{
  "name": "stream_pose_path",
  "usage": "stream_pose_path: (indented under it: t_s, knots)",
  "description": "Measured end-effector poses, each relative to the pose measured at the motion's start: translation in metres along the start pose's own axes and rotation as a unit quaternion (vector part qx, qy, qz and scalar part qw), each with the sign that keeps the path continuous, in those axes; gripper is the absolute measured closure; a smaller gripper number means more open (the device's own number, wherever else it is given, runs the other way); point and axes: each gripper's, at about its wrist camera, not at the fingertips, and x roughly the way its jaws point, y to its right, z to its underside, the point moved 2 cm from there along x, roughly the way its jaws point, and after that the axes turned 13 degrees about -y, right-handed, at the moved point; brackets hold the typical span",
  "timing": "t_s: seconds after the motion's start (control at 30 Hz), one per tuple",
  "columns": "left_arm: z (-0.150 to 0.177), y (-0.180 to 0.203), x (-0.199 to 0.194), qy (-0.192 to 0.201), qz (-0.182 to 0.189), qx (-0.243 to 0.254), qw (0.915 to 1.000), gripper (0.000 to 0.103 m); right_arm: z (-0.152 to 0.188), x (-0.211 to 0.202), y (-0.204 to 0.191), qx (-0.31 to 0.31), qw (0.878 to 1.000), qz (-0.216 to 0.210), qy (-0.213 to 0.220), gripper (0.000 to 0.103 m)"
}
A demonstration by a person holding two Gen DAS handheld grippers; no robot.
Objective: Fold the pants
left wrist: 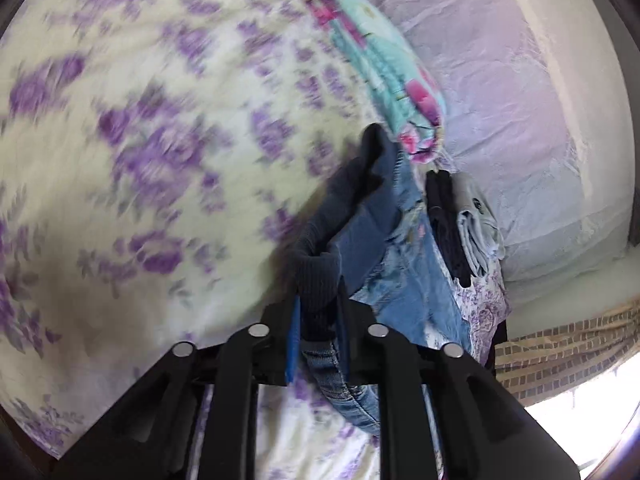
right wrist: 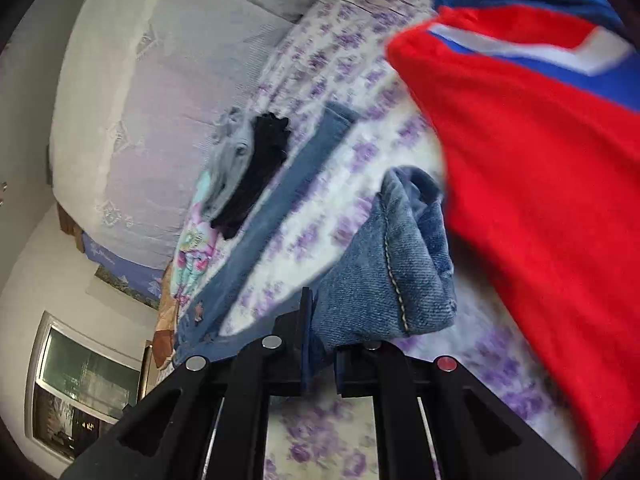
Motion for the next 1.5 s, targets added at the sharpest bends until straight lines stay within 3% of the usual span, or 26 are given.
stream_pose_path:
  t_s: [0.1, 0.17, 0.23, 0.3, 0.37, 0.43, 0.5, 0.63, 0.73, 0.9, 1.03, 1.17, 1.23, 1.3, 1.5]
  knots:
    - [0.0, -0.007, -0.008, 0.007, -0.001, 0.0, 1.0, 0.066, 0.014, -0.005, 0.012, -0.008, 1.0, -0.015, -0.008, 0.095]
    - [0.001, -0.006, -0.024, 0.034, -0.031, 0.0, 0.9989, 0.051, 0.019, -0.02, 0.011, -0.002, 1.0, 0.002, 0.006, 0.088]
    - [0.004, -0.002, -0.05, 0.086, -0.08, 0.011, 0.9931, 0.034, 0.023, -0.04, 0.008, 0.002, 0.999, 0.019, 0.037, 0.071]
    - [0.008, 0.011, -0.071, 0.125, -0.115, 0.037, 0.9848, 0.033, 0.026, -0.059, -0.001, -0.007, 0.996, 0.038, 0.077, 0.068]
    - [0.01, 0.034, -0.078, 0.13, -0.122, 0.077, 0.981, 0.028, 0.024, -0.074, -0.022, -0.039, 0.99, 0.06, 0.122, 0.066]
    - [0.015, 0.064, -0.068, 0.121, -0.117, 0.122, 0.9783, 0.018, 0.02, -0.078, -0.053, -0.087, 0.982, 0.068, 0.156, 0.054]
    - [0.021, 0.095, -0.047, 0.109, -0.119, 0.167, 0.9726, 0.016, 0.018, -0.071, -0.078, -0.126, 0.976, 0.063, 0.164, 0.042]
    - [0.043, 0.148, 0.021, 0.063, -0.132, 0.252, 0.9568, 0.012, 0.016, -0.034, -0.123, -0.193, 0.971, 0.048, 0.133, 0.038]
    - [0.051, 0.159, 0.064, 0.027, -0.148, 0.279, 0.9485, 0.012, 0.016, -0.01, -0.126, -0.195, 0.976, 0.019, 0.093, 0.032]
    - [0.033, 0.14, 0.104, -0.015, -0.149, 0.242, 0.9587, 0.012, 0.007, 0.03, -0.087, -0.129, 0.99, 0.044, 0.029, 0.032]
    - [0.018, 0.12, 0.115, -0.047, -0.118, 0.221, 0.967, 0.012, 0.0, 0.033, -0.052, -0.097, 0.993, 0.064, 0.032, 0.035]
    - [0.02, 0.12, 0.11, -0.05, -0.115, 0.232, 0.9646, 0.015, -0.002, 0.019, -0.045, -0.093, 0.991, 0.077, 0.049, 0.036]
    - [0.024, 0.126, 0.102, -0.029, -0.122, 0.231, 0.9648, 0.013, -0.002, 0.016, -0.051, -0.096, 0.99, 0.082, 0.06, 0.034]
    - [0.028, 0.139, 0.092, 0.005, -0.135, 0.246, 0.9599, 0.011, -0.003, 0.017, -0.067, -0.115, 0.989, 0.069, 0.063, 0.032]
    - [0.01, 0.175, 0.095, 0.018, -0.126, 0.266, 0.9554, 0.007, -0.011, 0.069, -0.146, -0.192, 0.981, 0.022, 0.021, 0.025]
